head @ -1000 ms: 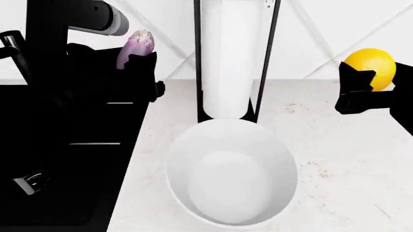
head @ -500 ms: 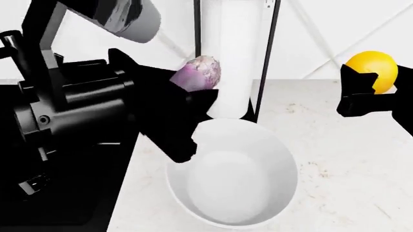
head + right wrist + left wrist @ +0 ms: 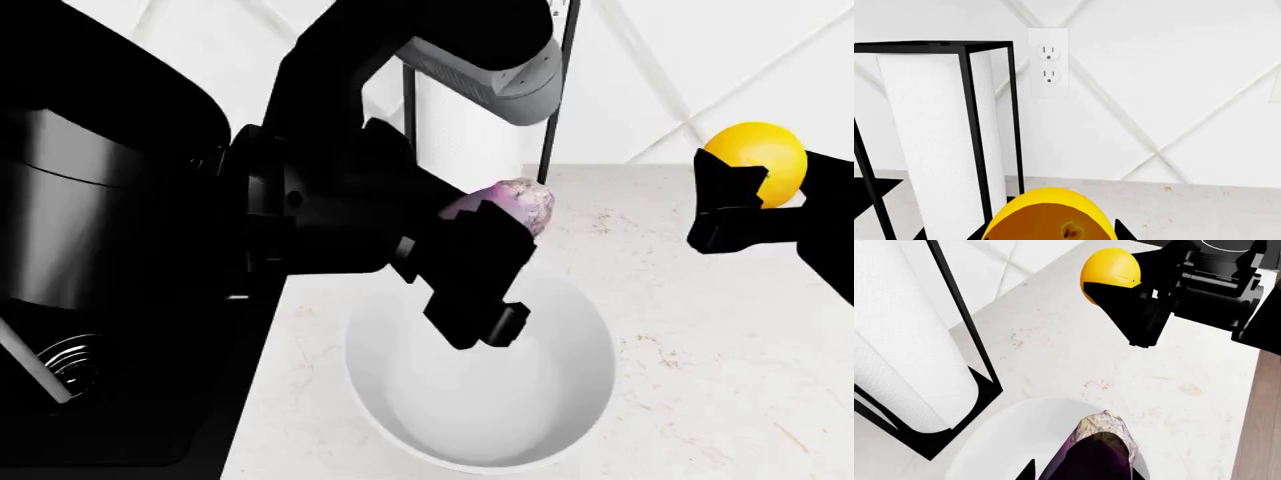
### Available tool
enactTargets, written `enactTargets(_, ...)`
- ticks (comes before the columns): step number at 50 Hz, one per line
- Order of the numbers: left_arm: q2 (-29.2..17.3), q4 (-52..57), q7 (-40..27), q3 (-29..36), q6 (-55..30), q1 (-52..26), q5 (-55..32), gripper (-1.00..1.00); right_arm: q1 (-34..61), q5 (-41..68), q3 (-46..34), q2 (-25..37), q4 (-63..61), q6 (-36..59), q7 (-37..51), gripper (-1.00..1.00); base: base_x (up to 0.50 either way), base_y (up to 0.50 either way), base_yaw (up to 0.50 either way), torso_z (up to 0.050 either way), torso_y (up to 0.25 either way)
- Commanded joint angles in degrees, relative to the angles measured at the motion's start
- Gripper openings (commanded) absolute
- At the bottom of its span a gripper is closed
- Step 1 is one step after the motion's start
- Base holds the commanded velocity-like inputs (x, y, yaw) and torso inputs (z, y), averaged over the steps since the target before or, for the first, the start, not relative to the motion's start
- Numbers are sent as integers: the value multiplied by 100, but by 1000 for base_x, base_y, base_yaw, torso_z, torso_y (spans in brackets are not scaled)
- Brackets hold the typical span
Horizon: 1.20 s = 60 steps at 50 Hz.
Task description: Pick the eggplants and oranges from the sink and place them in one bowl. Place the carrot in the other bowl. Then turn off the sink faucet.
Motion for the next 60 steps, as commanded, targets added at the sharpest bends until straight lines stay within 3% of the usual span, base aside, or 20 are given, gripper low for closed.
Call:
enactTargets(1, 111, -406, -131, 569, -147, 4, -25, -100, -101, -182, 27, -21, -4, -26, -125, -100, 0, 0, 0, 0, 0)
enactTargets(18, 256, -1016, 129, 838, -306, 234, 502, -100, -131, -94, 69, 25, -36, -11, -70, -100, 0, 0, 0, 0, 1)
enactTargets(27, 720, -1788, 928, 917, -530, 399, 1653, -100, -83, -153, -17, -40, 9, 2, -107, -100, 0, 0, 0, 0, 1)
enactTargets(35, 874, -1983, 1328, 1070, -603, 658, 2043, -100, -168, -220, -36, -85, 53, -41, -156, -100, 0, 0, 0, 0, 0)
enactTargets(47, 807, -1804, 1346, 1090, -634, 644, 1774, -100, -320, -196, 87, -2, 31, -105, -168, -100, 0, 0, 0, 1, 1)
enactTargets(56, 1014, -1985, 1655, 1249, -534, 870, 2385, -100, -528, -120, 322, 94, -52, -218, -125, -100, 0, 0, 0, 0, 0)
enactTargets(60, 973, -1942, 1550, 1279, -534, 882, 2231, -100, -586, -110, 365, 118, -54, -235, -137, -100, 0, 0, 0, 0, 0)
